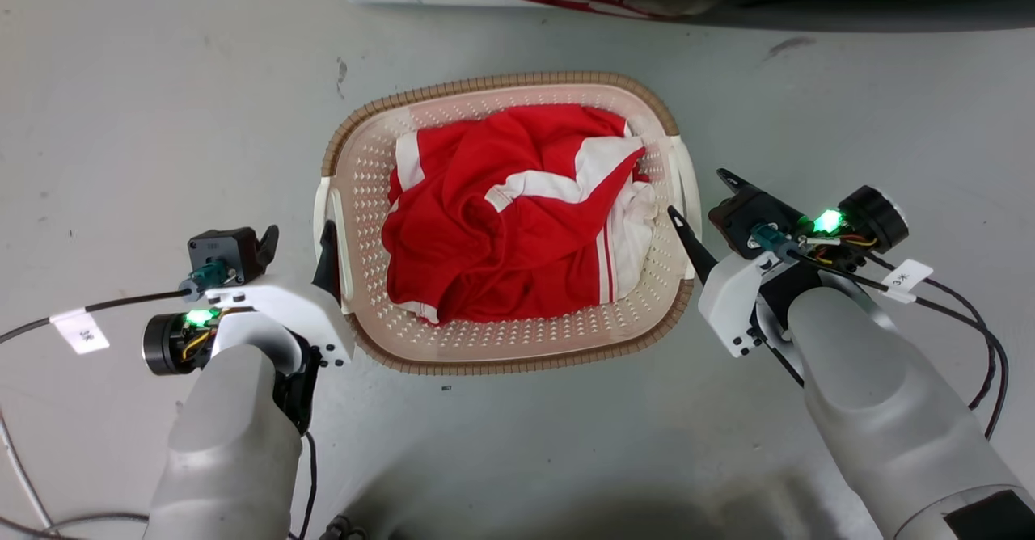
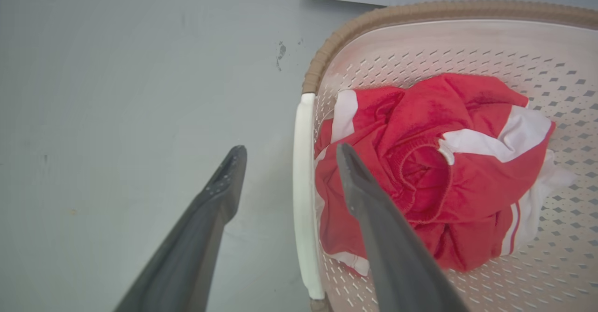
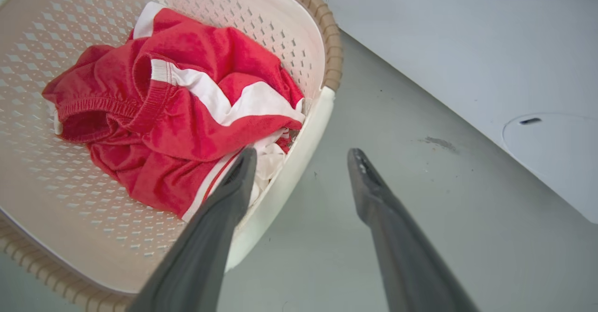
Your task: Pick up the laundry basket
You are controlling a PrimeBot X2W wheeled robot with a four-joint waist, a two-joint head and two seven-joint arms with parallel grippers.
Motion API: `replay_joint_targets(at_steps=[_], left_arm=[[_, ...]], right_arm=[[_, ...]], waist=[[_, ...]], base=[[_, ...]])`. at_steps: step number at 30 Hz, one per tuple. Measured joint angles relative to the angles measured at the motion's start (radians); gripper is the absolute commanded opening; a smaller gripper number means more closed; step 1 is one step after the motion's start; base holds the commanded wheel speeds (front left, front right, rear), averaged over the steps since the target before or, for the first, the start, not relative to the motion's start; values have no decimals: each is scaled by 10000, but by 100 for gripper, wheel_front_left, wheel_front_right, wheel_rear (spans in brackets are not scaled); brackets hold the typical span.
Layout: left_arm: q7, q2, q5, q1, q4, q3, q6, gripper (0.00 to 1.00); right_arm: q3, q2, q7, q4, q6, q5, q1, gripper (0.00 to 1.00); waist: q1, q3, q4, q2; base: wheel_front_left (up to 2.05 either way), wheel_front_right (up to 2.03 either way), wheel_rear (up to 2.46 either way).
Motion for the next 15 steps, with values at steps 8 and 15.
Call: replay_joint_targets(at_steps=[8,15], left_arm=[[2,-140,-182,-523,456,-382,-2,100],[0,-221,-320,-792,836,-654,-2,100]], right_arm=[[-259,-33,0,754,2,-242,-502,100],[-466,8,-2,1244,4,-431,-837,100]], waist=[[0,546,189,0],[0,874,301,0]], base=[[0,0,0],[0,0,0]])
